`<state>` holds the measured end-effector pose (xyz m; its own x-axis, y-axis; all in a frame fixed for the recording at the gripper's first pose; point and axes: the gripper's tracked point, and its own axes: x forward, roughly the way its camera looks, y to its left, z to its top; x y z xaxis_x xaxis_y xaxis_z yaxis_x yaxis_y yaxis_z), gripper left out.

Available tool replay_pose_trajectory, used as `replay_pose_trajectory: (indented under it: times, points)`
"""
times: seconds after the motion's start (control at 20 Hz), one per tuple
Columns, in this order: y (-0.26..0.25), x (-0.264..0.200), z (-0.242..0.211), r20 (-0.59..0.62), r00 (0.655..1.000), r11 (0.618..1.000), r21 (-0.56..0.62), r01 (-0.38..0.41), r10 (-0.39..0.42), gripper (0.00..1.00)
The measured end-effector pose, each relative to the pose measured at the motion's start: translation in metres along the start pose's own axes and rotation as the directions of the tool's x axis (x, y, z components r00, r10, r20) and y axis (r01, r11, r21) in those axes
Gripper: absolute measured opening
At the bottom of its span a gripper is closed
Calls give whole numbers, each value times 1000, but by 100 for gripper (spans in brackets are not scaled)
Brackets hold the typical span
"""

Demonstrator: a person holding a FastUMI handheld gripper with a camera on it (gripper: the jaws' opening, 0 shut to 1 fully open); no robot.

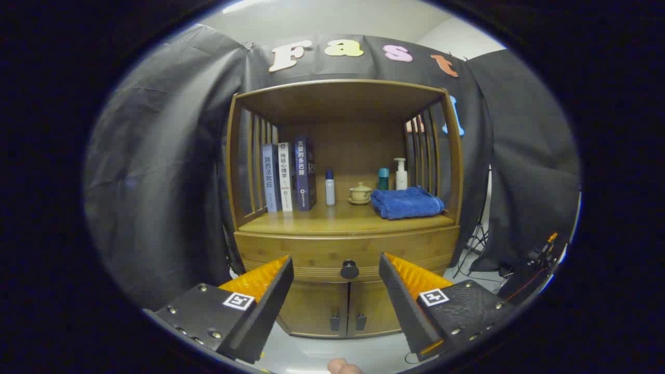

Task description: Pull open the drawer, take out the items inside it, and place them on the countertop above the cabinet.

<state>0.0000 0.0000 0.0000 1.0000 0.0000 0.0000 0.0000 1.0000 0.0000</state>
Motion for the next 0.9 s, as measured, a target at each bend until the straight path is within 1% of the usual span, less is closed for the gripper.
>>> replay_pose_trajectory:
  times: [0.35,0.5,0.7,0.9]
  points:
    - [-18,-15,-18,-51,999,999,41,16,-14,100]
    - [-33,-22,-15,-56,998,999,30,36,-34,99]
    - [-49,-35,-2,-45,998,997,59,45,-42,100]
    - [-57,-36,-2,-33,998,997,45,56,-55,100]
